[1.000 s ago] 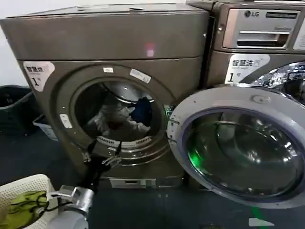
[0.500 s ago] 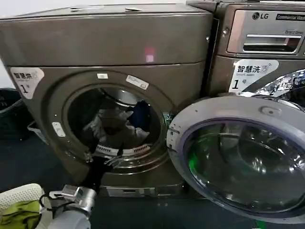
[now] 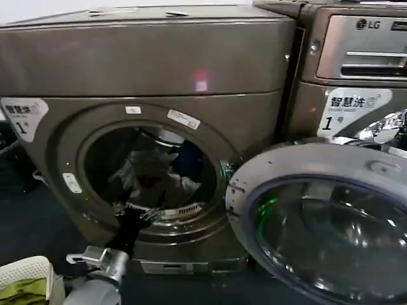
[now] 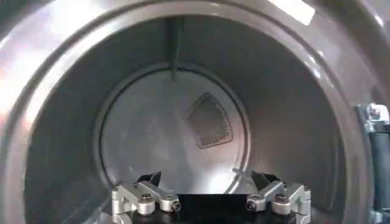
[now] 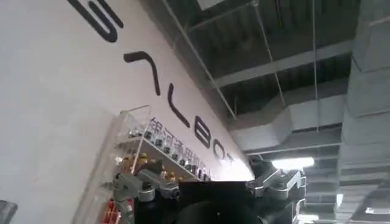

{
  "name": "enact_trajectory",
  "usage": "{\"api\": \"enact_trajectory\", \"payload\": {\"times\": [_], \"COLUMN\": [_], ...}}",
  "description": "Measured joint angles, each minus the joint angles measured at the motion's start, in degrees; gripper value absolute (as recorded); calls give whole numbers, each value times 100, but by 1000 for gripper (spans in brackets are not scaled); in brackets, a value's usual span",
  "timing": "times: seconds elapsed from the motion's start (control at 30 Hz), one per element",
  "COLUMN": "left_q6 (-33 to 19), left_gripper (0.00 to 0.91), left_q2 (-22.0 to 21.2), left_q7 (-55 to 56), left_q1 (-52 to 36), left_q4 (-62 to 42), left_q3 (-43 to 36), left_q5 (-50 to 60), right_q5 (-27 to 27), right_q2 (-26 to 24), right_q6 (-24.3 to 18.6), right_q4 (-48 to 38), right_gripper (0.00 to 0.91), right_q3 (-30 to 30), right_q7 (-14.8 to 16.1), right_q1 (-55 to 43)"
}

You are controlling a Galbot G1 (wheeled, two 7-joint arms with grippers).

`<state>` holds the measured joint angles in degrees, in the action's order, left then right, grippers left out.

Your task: Grasp the clothes from the dryer.

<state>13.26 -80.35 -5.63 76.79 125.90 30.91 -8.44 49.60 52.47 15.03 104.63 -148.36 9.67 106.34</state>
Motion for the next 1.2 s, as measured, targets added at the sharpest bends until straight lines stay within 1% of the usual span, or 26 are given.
{"api": "enact_trajectory", "payload": {"times": [0.47, 0.8, 1.03, 1.2], "left_q6": [-16, -96, -111, -165], "left_gripper": [907, 907, 907, 907], "left_q2": [-9, 7, 64, -22], "left_q7": [-4, 11, 46, 126], "left_q1": [-62, -205, -602, -1151], "left_q4": [-78, -230, -646, -1260], "left_q3": [-25, -110, -218, -247], "left_q5": [24, 63, -67, -94], "right_q5": [-27, -219, -362, -379], "right_q2": [-24, -51, -68, -85], "right_q6": [12, 225, 417, 405], "right_q4": [39, 134, 247, 222], "right_gripper": [907, 907, 907, 907], "right_q3": [48, -29, -135, -246], "right_q7": [-1, 16, -17, 26], "right_q1": [-41, -11, 49, 106]}}
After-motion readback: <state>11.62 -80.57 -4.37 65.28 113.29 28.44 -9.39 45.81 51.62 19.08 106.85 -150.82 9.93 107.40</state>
